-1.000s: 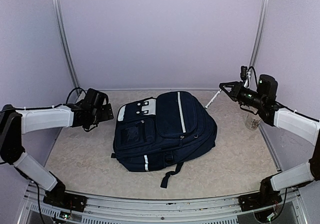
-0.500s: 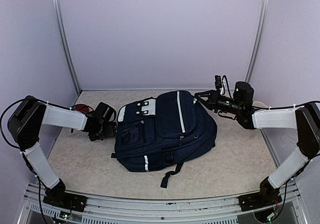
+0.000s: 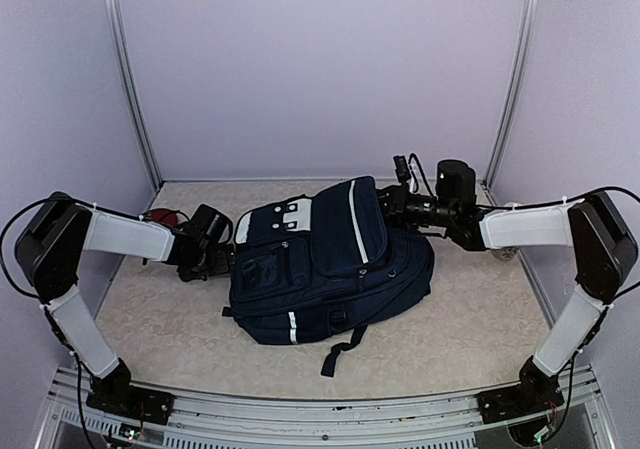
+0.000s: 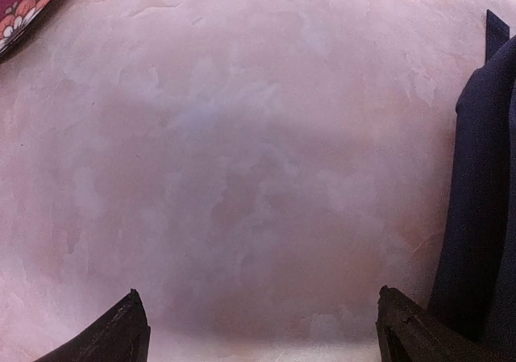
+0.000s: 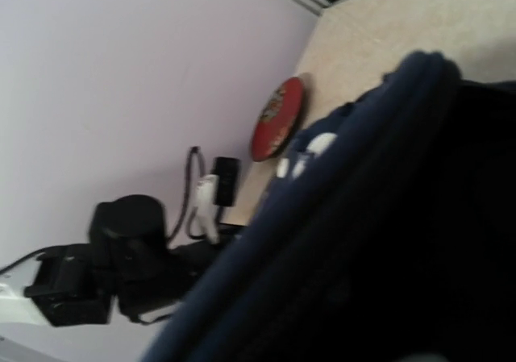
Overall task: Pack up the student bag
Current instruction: Place the pen in the upper front pocket of the bag.
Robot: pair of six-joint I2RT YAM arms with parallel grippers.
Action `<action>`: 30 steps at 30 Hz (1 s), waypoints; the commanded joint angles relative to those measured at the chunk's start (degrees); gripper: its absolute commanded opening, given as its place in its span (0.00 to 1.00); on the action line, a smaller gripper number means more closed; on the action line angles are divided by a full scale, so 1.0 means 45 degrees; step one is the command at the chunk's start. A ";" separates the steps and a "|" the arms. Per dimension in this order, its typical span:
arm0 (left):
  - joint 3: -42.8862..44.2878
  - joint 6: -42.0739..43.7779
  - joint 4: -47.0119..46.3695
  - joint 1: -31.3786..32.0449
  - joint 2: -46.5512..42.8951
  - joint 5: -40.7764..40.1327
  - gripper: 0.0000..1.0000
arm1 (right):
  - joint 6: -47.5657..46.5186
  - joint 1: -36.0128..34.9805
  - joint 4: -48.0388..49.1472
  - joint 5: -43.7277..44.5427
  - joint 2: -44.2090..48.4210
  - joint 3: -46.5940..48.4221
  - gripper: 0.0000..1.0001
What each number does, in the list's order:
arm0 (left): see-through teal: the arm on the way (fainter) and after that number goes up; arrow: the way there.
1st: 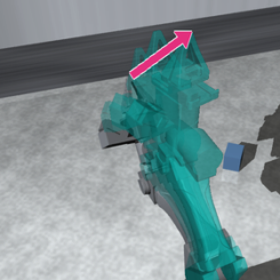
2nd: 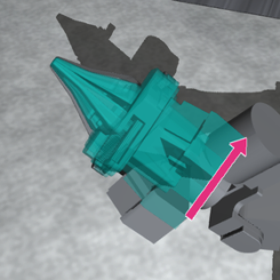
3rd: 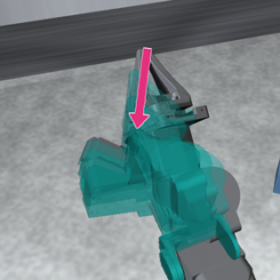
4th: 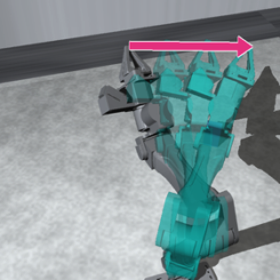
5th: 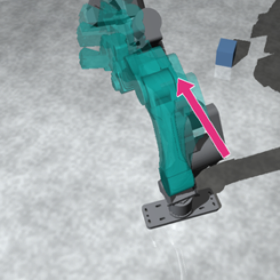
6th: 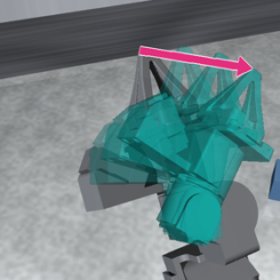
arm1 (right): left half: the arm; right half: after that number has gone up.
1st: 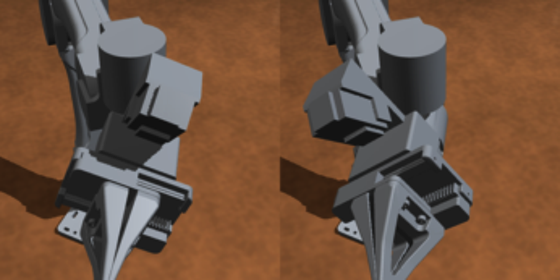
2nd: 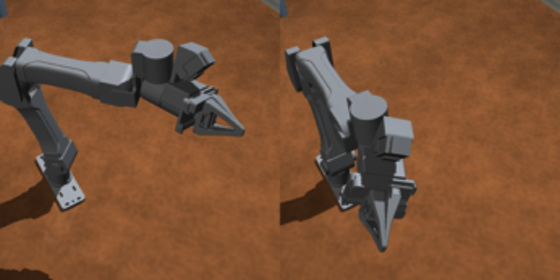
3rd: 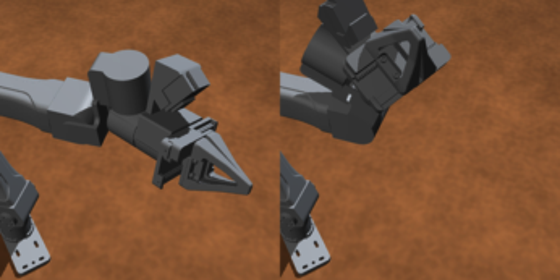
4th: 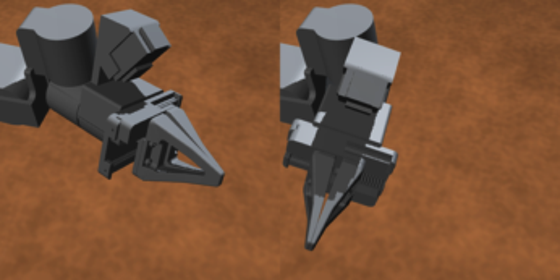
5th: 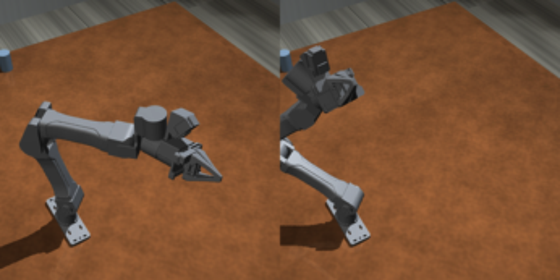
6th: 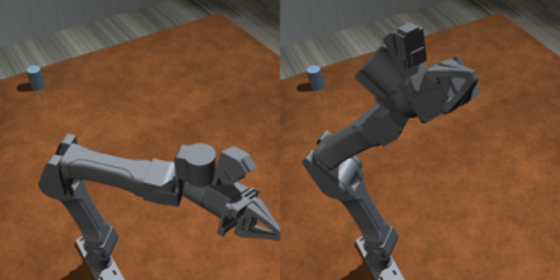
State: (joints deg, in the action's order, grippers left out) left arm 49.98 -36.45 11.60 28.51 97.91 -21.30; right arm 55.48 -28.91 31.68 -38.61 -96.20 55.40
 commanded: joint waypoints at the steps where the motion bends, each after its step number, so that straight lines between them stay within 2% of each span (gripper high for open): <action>1: 0.0276 0.0500 -0.0539 0.0256 -0.0753 0.0069 0.95 | -0.1739 0.0054 -0.2807 0.0586 0.0330 0.0202 0.18; 5: 0.0436 0.0778 -0.0505 0.0270 -0.1054 -0.0006 0.95 | -0.2835 0.0135 -0.4347 0.0718 0.0271 0.1055 0.26; 9: 0.0664 0.1203 -0.0309 0.0454 -0.1423 -0.0373 0.96 | -0.4668 0.0134 -0.6979 0.2044 0.0487 0.2478 0.44; 11: 0.0681 0.1540 -0.0346 0.0630 -0.1745 -0.0606 0.96 | -0.5358 0.0137 -0.7998 0.2871 0.0787 0.2905 0.56; 13: 0.0667 0.1969 -0.0474 0.0835 -0.2107 -0.0745 0.96 | -0.5967 0.0135 -0.8836 0.3653 0.1035 0.3353 0.60; 17: 0.0554 0.2970 -0.1231 0.1514 -0.3099 -0.0734 0.96 | -0.7041 0.0134 -1.0064 0.4549 0.1271 0.4035 0.63; 20: 0.0127 0.3861 -0.2408 0.1997 -0.4078 0.0122 0.95 | -0.7451 0.0164 -1.0468 0.4915 0.1544 0.4356 0.66; 24: -0.0503 0.4816 -0.4123 0.2586 -0.5445 0.1764 0.95 | -0.7692 0.0291 -1.0522 0.4619 0.1886 0.4540 0.67; 30: -0.0556 0.7100 -0.4591 0.3962 -0.6346 0.2718 0.90 | -0.7633 0.0670 -1.0792 0.4243 0.2725 0.4097 0.66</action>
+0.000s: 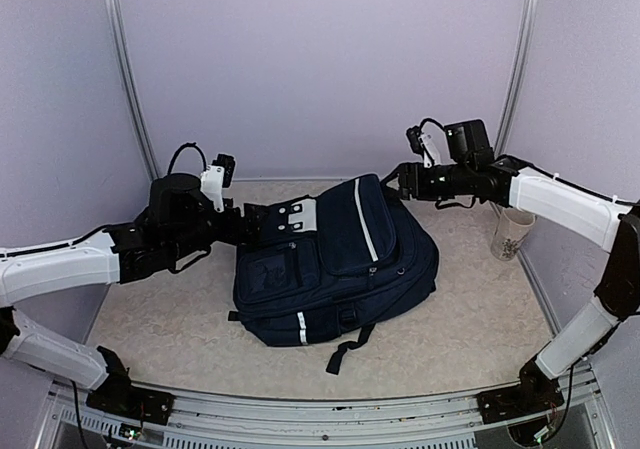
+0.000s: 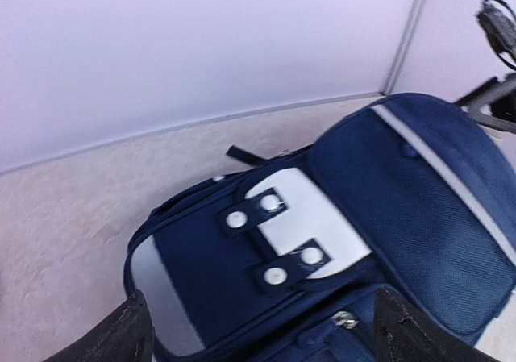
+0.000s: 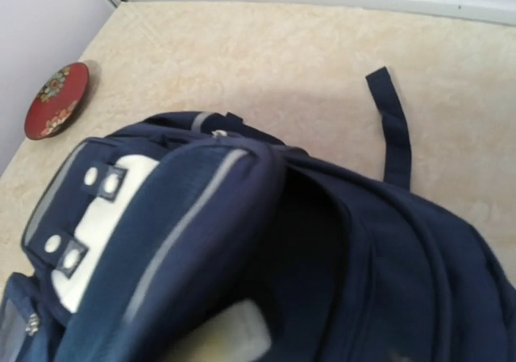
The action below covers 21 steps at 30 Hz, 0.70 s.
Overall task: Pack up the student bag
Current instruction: Place the pen in the upper front pocket of the bag, then hold the student bag at the center of the board.
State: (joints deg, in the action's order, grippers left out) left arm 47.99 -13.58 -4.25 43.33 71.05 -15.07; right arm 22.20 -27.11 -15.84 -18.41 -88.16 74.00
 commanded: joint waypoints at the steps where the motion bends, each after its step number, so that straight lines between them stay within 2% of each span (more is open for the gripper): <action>1: -0.0058 0.2474 -0.1016 0.0867 -0.0370 0.1813 0.88 | -0.0280 0.0355 -0.0341 -0.0217 0.1124 -0.0199 0.66; 4: 0.0630 0.3890 -0.0350 0.1671 0.0138 0.2871 0.74 | -0.0591 0.0478 -0.1050 0.0270 0.1680 -0.0731 0.64; 6: 0.1226 0.4838 0.0167 0.2474 0.0776 0.2496 0.72 | -0.0627 0.0451 -0.1841 0.0864 0.2108 -0.0990 0.59; 9: 0.1781 0.6608 0.0275 0.4011 0.2034 0.1086 0.82 | -0.0321 -0.0014 -0.3075 0.2231 0.2926 -0.1296 0.54; 12: 0.2094 0.7918 -0.0122 0.4996 0.3149 -0.0078 0.85 | 0.0041 -0.0960 -0.4082 0.3230 0.3434 -0.1517 0.48; 15: 0.3012 0.7951 0.0109 0.5053 0.4342 -0.1312 0.82 | 0.0739 -0.2397 -0.3918 0.3089 0.3917 -0.2211 0.43; 17: 0.3518 0.7754 0.0173 0.4896 0.4975 -0.2025 0.75 | 0.1353 -0.3445 -0.3334 0.2916 0.4218 -0.2840 0.43; 21: 0.3781 0.7935 -0.0211 0.4881 0.5755 -0.2265 0.72 | 0.2662 -0.5145 -0.2098 0.3435 0.4439 -0.3945 0.43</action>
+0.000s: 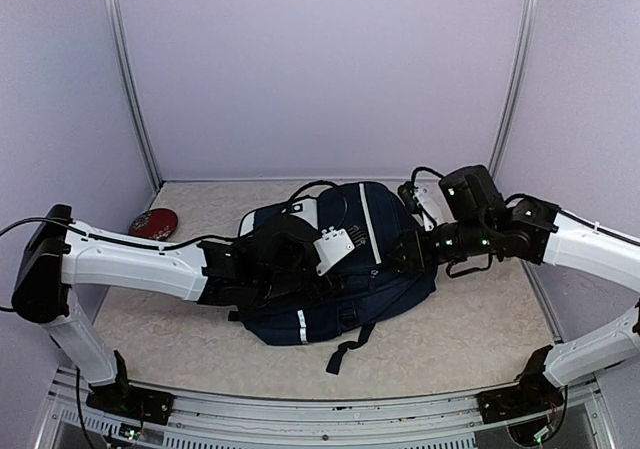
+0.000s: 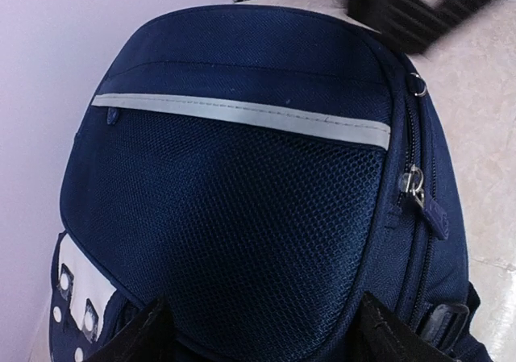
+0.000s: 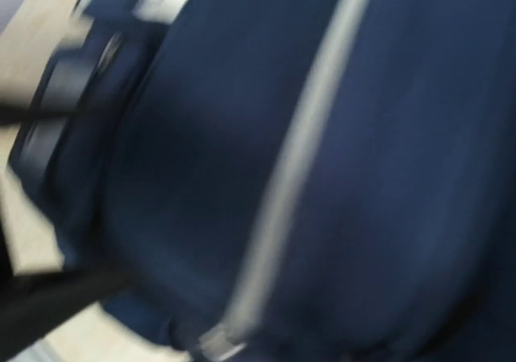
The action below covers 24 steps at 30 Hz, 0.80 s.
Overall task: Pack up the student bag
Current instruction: Hold the student bag at the center of the board.
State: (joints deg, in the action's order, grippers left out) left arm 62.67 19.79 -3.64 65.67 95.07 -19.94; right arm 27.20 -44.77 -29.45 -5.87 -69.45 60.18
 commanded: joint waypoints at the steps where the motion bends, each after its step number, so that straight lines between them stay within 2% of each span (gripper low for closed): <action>1: 0.0541 0.0601 -0.0461 -0.0082 0.0599 -0.1267 0.72 | 0.1877 -0.1571 0.1131 0.0927 0.0273 -0.1069 0.42; 3: 0.0542 0.0729 -0.0659 -0.0102 0.0923 -0.1582 0.71 | 0.2650 -0.2153 0.1285 0.1524 0.0197 -0.1384 0.42; 5: 0.0592 0.0772 -0.0733 -0.0119 0.1207 -0.1943 0.67 | 0.3369 -0.2542 0.1238 0.2062 0.0146 -0.1632 0.39; 9: 0.0768 0.0670 -0.0664 -0.0146 0.1514 -0.1916 0.45 | 0.3721 -0.2718 0.1679 0.2606 -0.0280 -0.2058 0.38; 14: 0.0641 0.0408 -0.0731 -0.0145 0.1321 -0.1235 0.31 | 0.3342 -0.2670 0.2842 0.3002 -0.1362 -0.1761 0.44; 16: 0.0628 0.0326 -0.0674 -0.0142 0.1185 -0.1072 0.19 | 0.3284 -0.2625 0.2964 0.3460 -0.1720 -0.1557 0.42; 21: 0.0355 0.0183 -0.0830 -0.0160 0.0936 -0.0570 0.00 | 0.3262 -0.2235 0.3688 0.3787 -0.2184 -0.1609 0.41; 24: 0.0276 0.0099 -0.0861 -0.0160 0.0941 -0.0497 0.00 | 0.2987 -0.2130 0.3972 0.3840 -0.2438 -0.1356 0.32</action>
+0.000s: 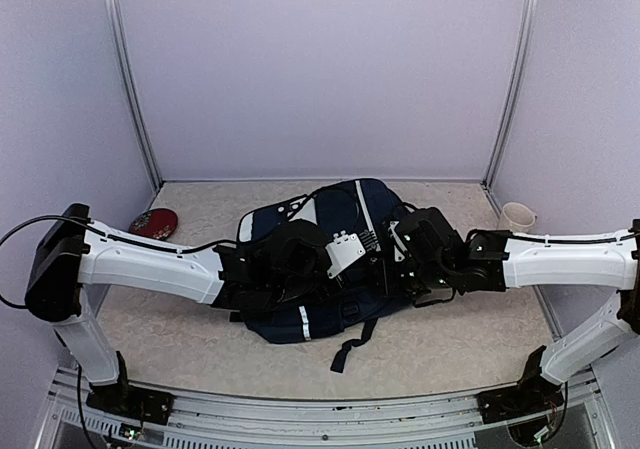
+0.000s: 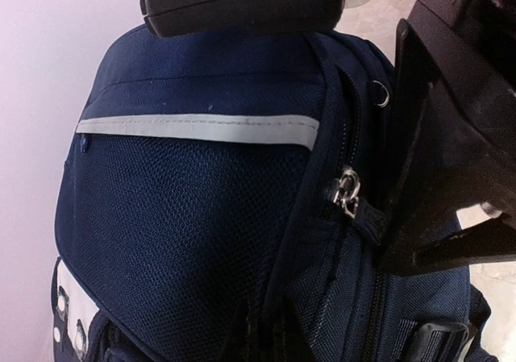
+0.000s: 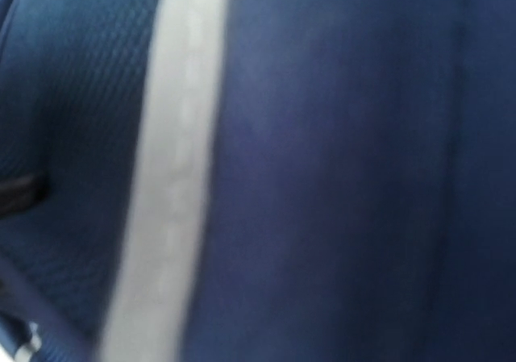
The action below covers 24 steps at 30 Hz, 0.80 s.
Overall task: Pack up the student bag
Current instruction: Grab the upper front pocket of the student bag.
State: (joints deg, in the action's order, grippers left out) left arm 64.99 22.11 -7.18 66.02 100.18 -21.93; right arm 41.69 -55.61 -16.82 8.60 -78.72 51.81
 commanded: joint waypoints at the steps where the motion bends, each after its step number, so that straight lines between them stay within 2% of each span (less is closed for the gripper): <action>1: -0.0243 -0.0408 -0.0083 -0.0237 -0.0215 -0.0012 0.00 | -0.0341 0.0280 0.1094 0.0654 -0.0537 0.0684 0.28; 4: -0.0296 -0.0405 -0.0079 -0.0237 -0.0316 -0.0022 0.00 | -0.0588 0.0340 0.0711 0.0689 -0.0666 0.1063 0.12; 7: -0.0518 -0.0296 -0.0141 -0.0309 -0.0532 -0.0233 0.00 | -0.0627 0.0452 0.0254 0.0743 -0.0287 0.1093 0.01; 12: -0.0960 -0.0301 -0.0047 -0.0609 -0.0880 -0.0433 0.00 | -0.0730 0.0997 -0.0681 0.0093 0.0618 0.0764 0.00; 18: -0.1220 -0.0418 -0.0045 -0.0812 -0.1128 -0.0434 0.00 | -0.1950 0.1836 -0.0590 -0.2851 0.1299 0.0007 0.00; 22: -0.1124 -0.0583 -0.0115 -0.0804 -0.1142 0.0040 0.00 | -0.2521 0.1734 0.1071 -0.4898 0.1366 -0.0376 0.00; 24: -0.1044 -0.0751 -0.0192 -0.0816 -0.1120 0.0378 0.00 | -0.2562 0.1373 0.2348 -0.4644 0.1657 -0.0687 0.07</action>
State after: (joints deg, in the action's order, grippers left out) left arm 60.84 21.21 -10.02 63.96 96.79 -19.66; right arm 32.97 -47.94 -16.88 -7.25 -73.69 51.05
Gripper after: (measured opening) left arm 0.034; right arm 0.017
